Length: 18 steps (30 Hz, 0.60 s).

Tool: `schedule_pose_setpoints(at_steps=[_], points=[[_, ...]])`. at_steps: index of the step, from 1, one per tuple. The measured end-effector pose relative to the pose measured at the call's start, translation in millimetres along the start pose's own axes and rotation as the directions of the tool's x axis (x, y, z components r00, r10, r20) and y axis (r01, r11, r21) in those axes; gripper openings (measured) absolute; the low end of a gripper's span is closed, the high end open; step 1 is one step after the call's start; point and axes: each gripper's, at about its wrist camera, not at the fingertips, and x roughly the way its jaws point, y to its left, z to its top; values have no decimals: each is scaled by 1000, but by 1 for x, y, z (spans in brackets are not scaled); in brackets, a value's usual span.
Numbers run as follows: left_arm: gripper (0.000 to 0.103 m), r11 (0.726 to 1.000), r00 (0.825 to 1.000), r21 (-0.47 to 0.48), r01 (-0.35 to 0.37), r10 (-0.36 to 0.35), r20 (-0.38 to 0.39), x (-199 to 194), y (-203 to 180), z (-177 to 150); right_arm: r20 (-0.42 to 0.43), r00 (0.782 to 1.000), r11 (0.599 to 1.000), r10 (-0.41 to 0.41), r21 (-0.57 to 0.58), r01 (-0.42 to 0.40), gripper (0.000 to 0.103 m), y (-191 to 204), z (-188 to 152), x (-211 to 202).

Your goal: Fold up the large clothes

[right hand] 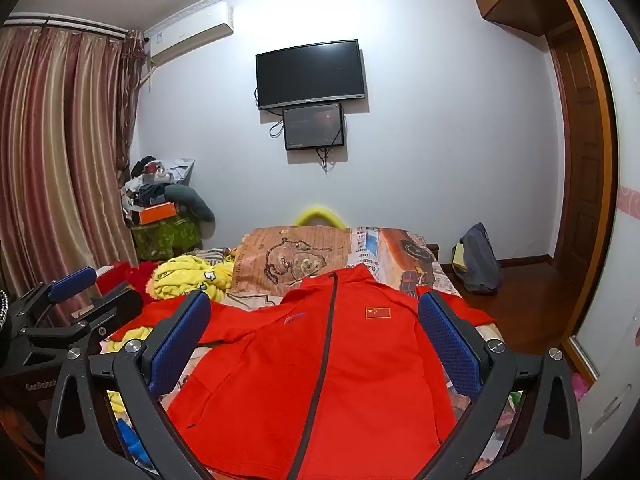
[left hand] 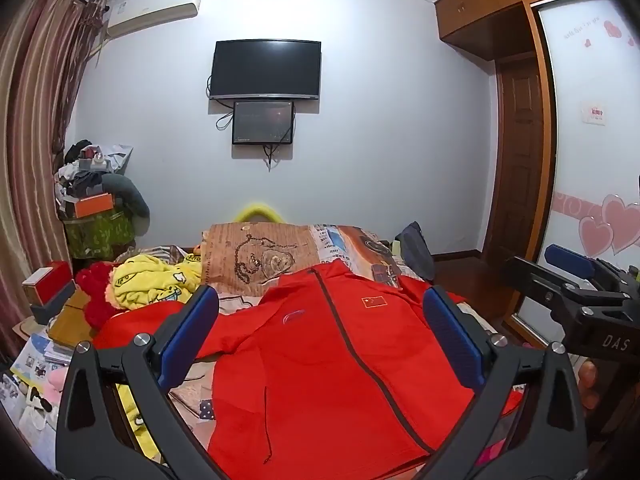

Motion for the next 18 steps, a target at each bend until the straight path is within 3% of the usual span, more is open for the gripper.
schedule_pose_setpoints(at_steps=[18], points=[[103, 1000, 1000, -19, -6, 6, -9, 6, 3, -1, -7, 1000, 1000, -1, -6, 1, 103, 0, -3, 4]])
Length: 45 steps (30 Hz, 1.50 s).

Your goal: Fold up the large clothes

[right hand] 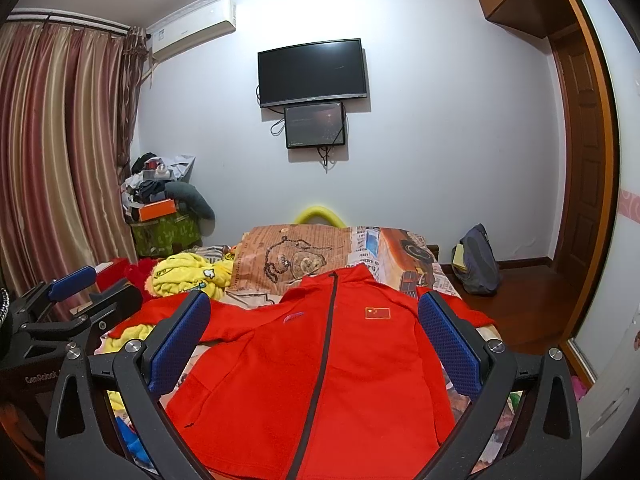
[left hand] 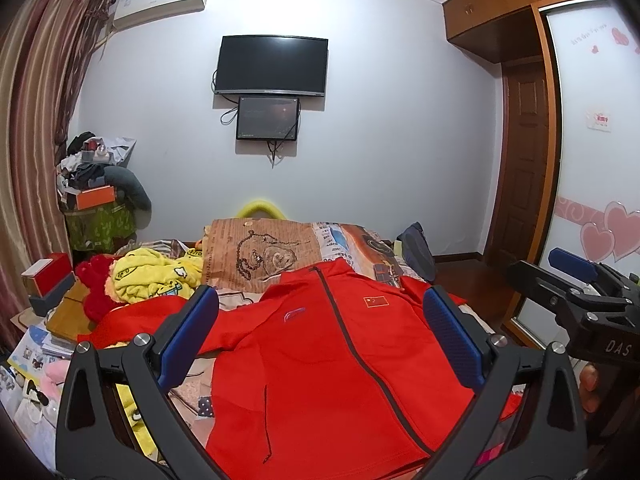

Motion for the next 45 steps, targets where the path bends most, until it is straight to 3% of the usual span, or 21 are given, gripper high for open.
schedule_pose_setpoints(at_steps=[45], points=[[103, 1000, 1000, -19, 5, -6, -19, 6, 3, -2, -12, 1000, 1000, -1, -10, 1, 103, 4, -2, 4]])
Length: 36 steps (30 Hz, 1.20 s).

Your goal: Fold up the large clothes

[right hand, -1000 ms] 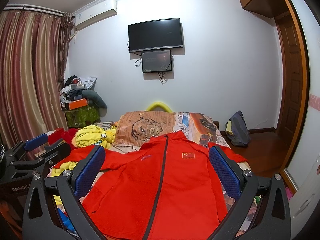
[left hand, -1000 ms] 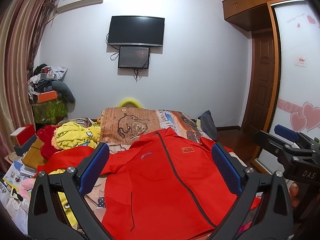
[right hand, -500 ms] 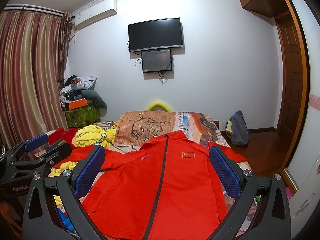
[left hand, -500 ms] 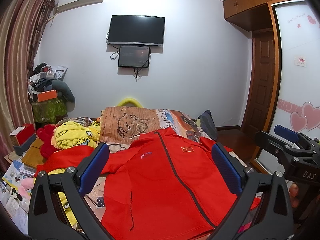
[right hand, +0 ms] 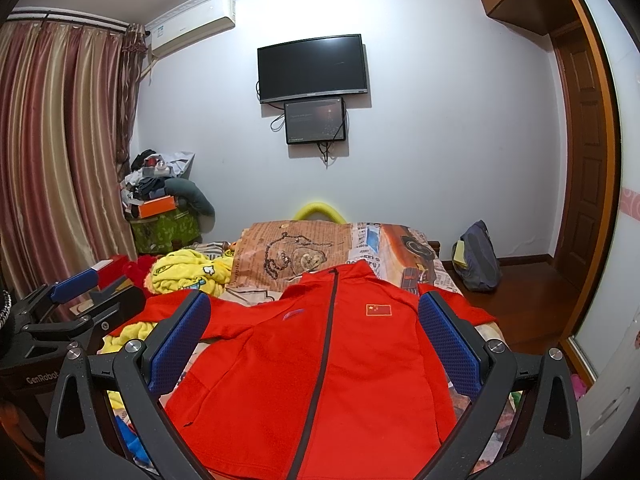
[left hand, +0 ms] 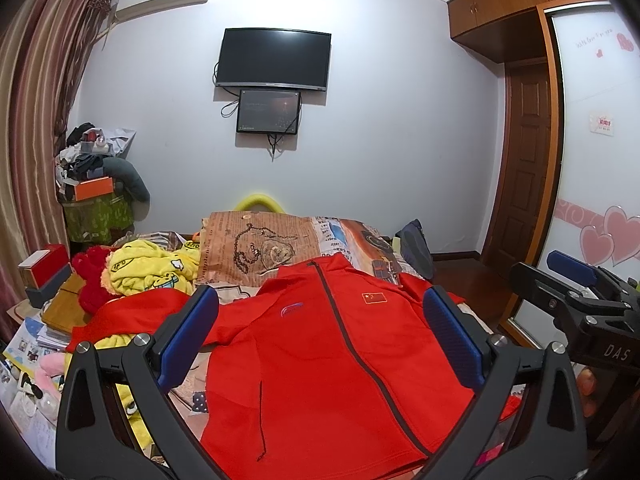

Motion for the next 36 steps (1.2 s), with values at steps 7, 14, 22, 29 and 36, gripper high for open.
schedule_pose_setpoints(at_steps=[7, 14, 22, 29, 36], points=[[103, 1000, 1000, -7, 0, 0, -12, 4, 3, -1, -12, 1000, 1000, 1, -2, -2, 103, 2, -1, 4], [103, 1000, 999, -15, -27, 27, -18, 15, 15, 2, -33, 999, 1000, 4, 3, -3, 103, 0, 1, 17], [103, 996, 996, -33, -85, 84, -42, 54, 63, 13, -55, 998, 999, -38, -19, 37, 103, -8, 10, 56], [103, 971, 965, -26, -236, 231, -121, 112, 141, 19, -117, 993, 1000, -22, -15, 20, 103, -23, 10, 107], [103, 945, 928, -139, -297, 251, -274, 168, 238, -1, -235, 970, 997, -67, -57, 55, 103, -34, -3, 172]])
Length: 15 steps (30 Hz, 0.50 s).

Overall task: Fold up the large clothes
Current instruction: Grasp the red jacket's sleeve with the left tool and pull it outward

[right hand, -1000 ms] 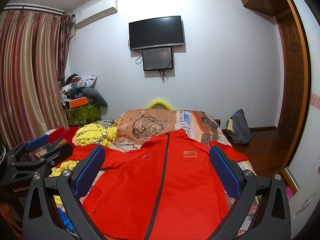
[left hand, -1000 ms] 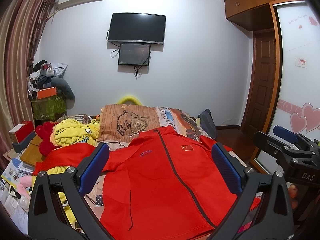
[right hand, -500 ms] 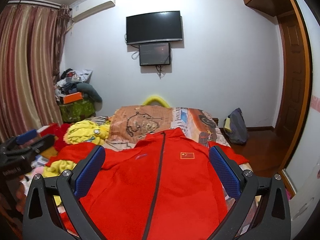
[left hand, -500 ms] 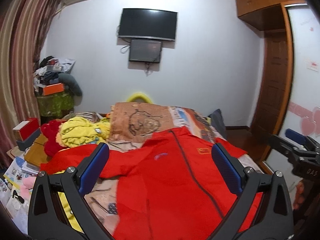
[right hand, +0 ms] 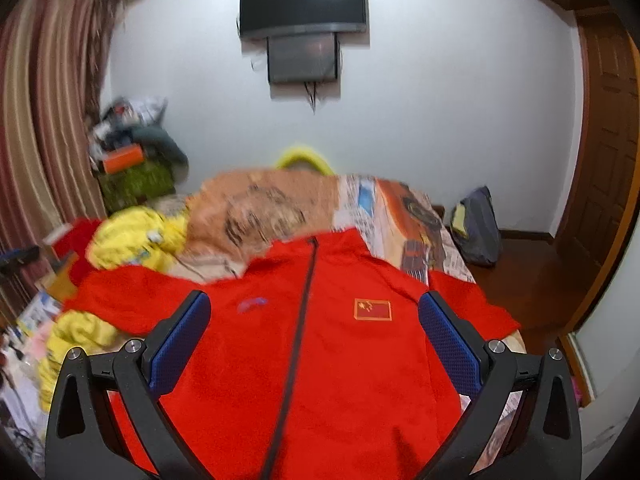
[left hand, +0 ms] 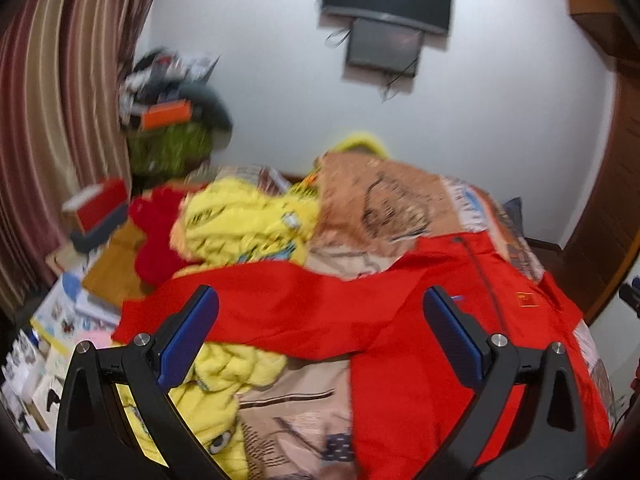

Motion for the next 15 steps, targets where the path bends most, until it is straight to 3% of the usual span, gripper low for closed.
schedule_pose_setpoints(at_steps=[4, 7, 12, 15], points=[[103, 994, 991, -105, 20, -33, -126, 47, 44, -6, -119, 993, 1000, 13, -11, -15, 103, -3, -6, 43], [101, 972, 969, -230, 48, -102, -227, 79, 82, -19, -205, 978, 999, 46, 10, -45, 103, -7, -13, 68], [88, 924, 940, -384, 1, -132, -315, 117, 133, -43, -309, 946, 994, 100, 66, -83, 103, -15, -21, 102], [83, 864, 926, -503, -9, -182, -329, 137, 165, -57, -345, 931, 990, 123, 105, -91, 103, -22, -25, 117]])
